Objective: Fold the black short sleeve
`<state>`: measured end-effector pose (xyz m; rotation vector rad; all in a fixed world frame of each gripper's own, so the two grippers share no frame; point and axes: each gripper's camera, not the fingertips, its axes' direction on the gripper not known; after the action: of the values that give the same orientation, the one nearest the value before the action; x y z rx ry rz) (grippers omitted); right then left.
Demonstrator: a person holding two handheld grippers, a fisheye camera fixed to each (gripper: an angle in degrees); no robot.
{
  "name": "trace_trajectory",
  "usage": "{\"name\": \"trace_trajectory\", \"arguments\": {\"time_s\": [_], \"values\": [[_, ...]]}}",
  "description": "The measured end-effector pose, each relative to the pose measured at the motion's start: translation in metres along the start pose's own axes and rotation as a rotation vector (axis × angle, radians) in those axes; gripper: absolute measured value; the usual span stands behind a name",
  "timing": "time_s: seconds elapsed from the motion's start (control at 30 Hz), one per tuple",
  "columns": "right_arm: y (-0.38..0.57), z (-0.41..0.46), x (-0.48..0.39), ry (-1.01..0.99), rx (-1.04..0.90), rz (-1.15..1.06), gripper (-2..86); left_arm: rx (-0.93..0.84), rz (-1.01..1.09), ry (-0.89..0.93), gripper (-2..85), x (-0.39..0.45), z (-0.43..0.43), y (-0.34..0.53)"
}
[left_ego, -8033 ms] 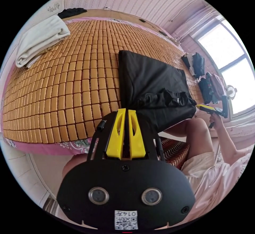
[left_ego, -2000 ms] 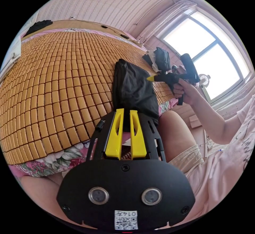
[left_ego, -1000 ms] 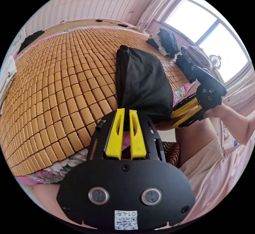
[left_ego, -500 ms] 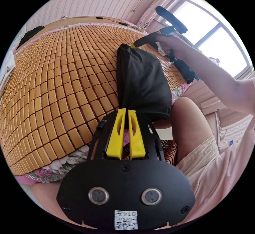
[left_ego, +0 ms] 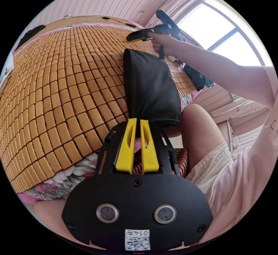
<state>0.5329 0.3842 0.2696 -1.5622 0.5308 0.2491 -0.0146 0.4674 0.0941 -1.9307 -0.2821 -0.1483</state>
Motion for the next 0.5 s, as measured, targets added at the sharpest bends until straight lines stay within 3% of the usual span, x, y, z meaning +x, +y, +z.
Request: {"name": "trace_trajectory", "arguments": {"time_s": [0.03,0.17,0.23,0.5], "values": [[0.005,-0.003,-0.003,0.051,-0.016,-0.071,9.5,0.007,-0.003,0.015,4.2,-0.001,-0.004,0.001],[0.020,0.021,-0.012,0.148,-0.222,-0.212,11.9,0.054,-0.022,0.013,7.4,-0.002,-0.017,0.006],[0.025,0.016,-0.013,0.117,-0.185,-0.205,11.7,0.134,-0.042,-0.024,10.0,-0.001,-0.026,0.007],[0.046,-0.006,-0.035,0.084,-0.165,-0.283,7.3,0.123,-0.024,-0.031,13.3,0.013,-0.002,-0.036]]}}
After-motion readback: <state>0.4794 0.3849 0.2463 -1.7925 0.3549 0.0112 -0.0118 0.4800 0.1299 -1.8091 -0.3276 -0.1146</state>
